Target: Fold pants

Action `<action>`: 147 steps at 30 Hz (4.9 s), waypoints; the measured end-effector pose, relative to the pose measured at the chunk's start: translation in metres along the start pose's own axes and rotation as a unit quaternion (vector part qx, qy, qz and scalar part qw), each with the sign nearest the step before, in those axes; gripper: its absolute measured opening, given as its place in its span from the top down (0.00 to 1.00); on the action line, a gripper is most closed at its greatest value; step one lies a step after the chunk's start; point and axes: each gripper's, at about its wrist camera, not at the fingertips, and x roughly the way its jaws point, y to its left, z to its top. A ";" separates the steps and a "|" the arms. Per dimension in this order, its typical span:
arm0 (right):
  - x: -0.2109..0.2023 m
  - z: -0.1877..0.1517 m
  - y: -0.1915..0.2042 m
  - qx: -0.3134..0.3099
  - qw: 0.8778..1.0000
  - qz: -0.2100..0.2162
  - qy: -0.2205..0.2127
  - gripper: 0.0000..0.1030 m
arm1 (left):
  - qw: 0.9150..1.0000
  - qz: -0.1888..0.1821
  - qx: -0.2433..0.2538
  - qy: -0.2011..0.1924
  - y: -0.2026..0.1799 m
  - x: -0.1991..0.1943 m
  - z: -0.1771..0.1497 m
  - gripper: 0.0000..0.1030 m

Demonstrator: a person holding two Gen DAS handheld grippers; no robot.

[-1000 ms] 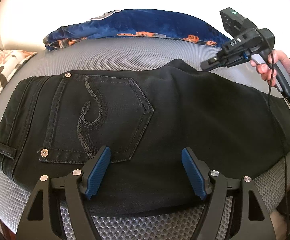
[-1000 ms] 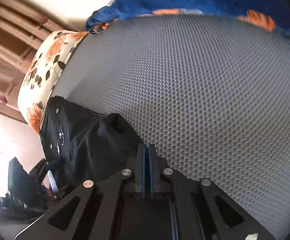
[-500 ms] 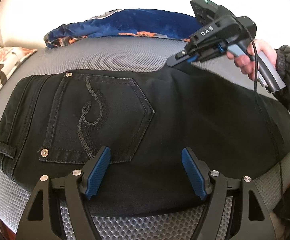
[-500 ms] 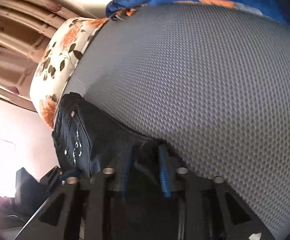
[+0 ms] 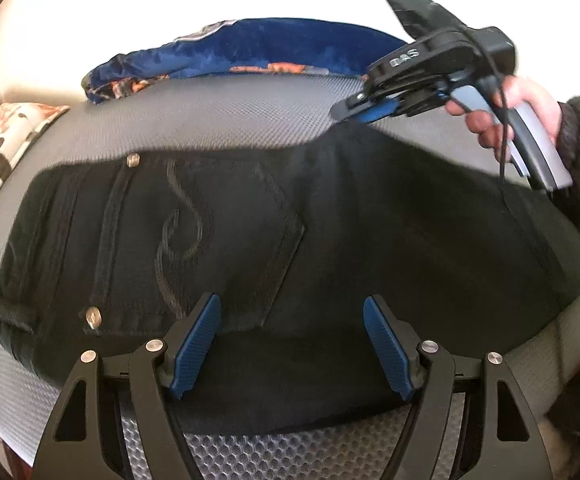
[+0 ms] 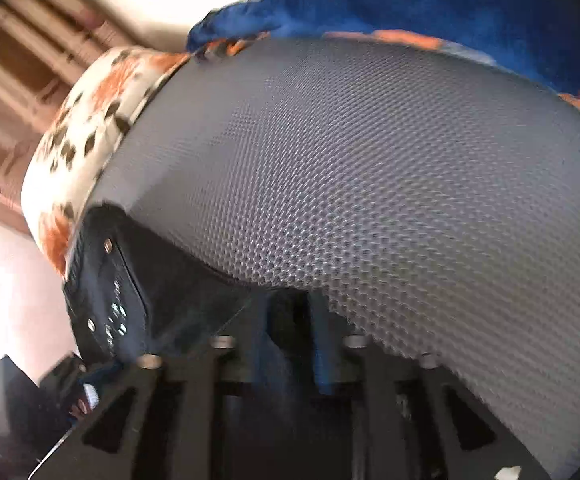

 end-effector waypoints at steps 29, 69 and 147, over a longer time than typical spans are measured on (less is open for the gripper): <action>-0.111 -0.150 -0.083 0.136 0.941 -0.298 -0.083 0.63 | 0.997 -0.012 0.073 0.030 -0.058 0.128 0.130 0.29; -0.285 -0.461 -0.195 0.527 0.783 -0.128 -0.304 0.76 | 0.998 0.021 -0.047 0.040 -0.062 0.016 0.026 0.29; -0.145 -0.276 -0.028 0.274 0.951 -0.054 -0.131 0.54 | 0.927 -0.236 -0.218 0.193 -0.047 0.020 0.013 0.93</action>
